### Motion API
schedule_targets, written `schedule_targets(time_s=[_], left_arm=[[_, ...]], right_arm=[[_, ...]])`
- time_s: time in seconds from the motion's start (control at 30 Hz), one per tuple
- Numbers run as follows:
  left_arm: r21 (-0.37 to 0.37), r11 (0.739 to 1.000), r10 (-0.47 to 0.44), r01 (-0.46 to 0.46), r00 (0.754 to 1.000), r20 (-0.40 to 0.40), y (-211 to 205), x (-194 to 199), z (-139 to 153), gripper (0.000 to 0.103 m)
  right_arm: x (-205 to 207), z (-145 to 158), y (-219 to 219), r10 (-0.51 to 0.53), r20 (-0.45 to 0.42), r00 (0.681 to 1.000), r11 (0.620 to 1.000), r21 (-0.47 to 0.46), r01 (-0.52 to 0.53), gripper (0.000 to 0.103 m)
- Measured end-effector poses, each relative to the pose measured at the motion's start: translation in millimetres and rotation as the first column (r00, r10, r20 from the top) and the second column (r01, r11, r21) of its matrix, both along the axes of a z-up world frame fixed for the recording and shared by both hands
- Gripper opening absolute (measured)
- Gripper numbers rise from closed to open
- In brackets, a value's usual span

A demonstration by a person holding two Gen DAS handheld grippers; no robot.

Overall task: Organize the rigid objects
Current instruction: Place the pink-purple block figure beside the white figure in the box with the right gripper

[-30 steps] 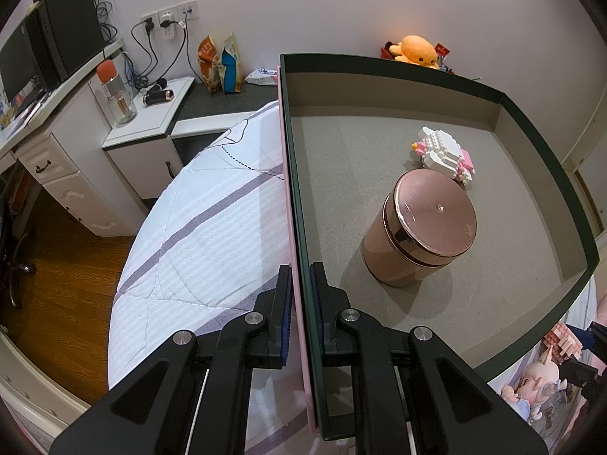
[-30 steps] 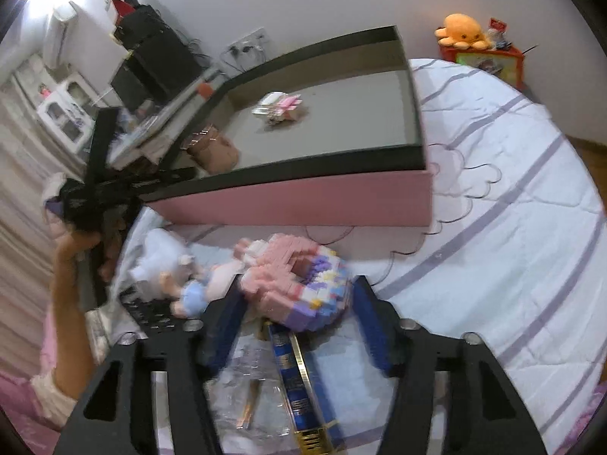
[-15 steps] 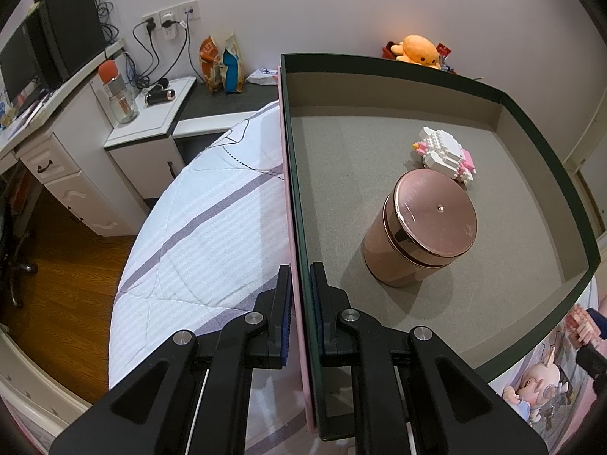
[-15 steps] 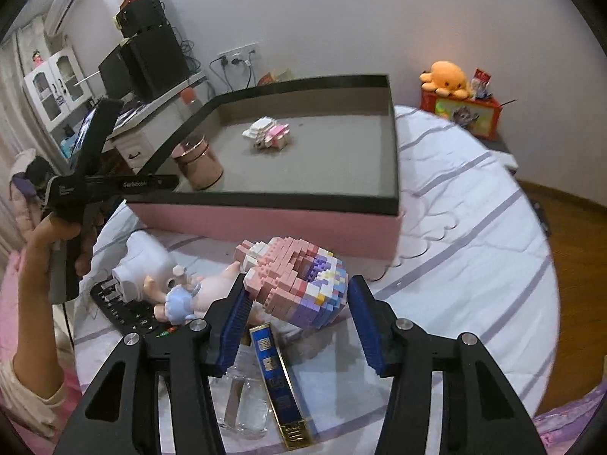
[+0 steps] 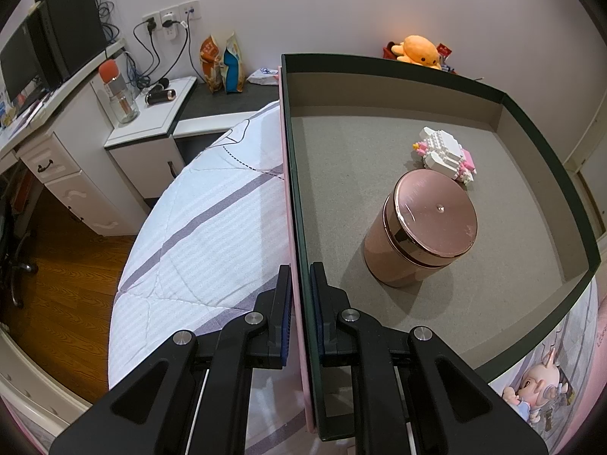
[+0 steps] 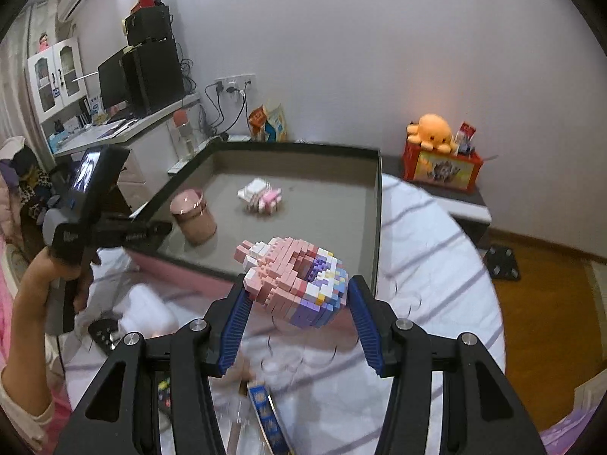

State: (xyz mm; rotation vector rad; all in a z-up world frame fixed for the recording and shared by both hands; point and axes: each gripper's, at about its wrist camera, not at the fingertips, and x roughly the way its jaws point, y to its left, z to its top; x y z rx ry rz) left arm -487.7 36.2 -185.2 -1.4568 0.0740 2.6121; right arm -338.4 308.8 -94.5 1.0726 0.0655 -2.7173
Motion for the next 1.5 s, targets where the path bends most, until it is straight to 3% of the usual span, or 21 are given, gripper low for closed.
schedule_targets(time_s=[0.27, 0.53, 0.8, 1.0, 1.27, 1.37, 1.5], left_arm=[[-0.004, 1.000, 0.005, -0.005, 1.000, -0.002, 1, 1, -1, 0.009], [-0.004, 1.000, -0.004, 0.004, 1.000, -0.001, 2, 2, -1, 0.009], [-0.006, 1.000, -0.009, 0.009, 1.000, 0.005, 3, 3, 0, 0.009], [-0.007, 1.000, -0.010, 0.010, 1.000, 0.005, 3, 5, 0, 0.009], [-0.005, 1.000, -0.002, 0.002, 1.000, 0.001, 4, 6, -2, 0.009], [-0.003, 1.000, -0.002, 0.002, 1.000, 0.002, 5, 6, -2, 0.009], [-0.003, 1.000, -0.002, 0.002, 1.000, 0.003, 5, 6, -2, 0.009]], right_arm=[[-28, 9, -20, -0.022, -0.067, 0.998, 0.999, 0.046, 0.025, 0.053], [-65, 8, -36, -0.042, -0.077, 0.996, 0.997, 0.069, 0.047, 0.054], [-117, -6, -50, -0.056, 0.009, 0.998, 0.994, 0.097, 0.055, 0.054], [-149, -29, -56, -0.065, 0.140, 0.988, 0.993, 0.103, 0.051, 0.054], [-164, -52, -58, -0.129, 0.210, 0.969, 0.981, 0.171, 0.094, 0.055], [-159, -48, -57, -0.148, 0.193, 0.970, 0.975, 0.192, 0.111, 0.072], [-134, -28, -49, -0.158, 0.106, 0.982, 0.978, 0.153, 0.141, 0.074]])
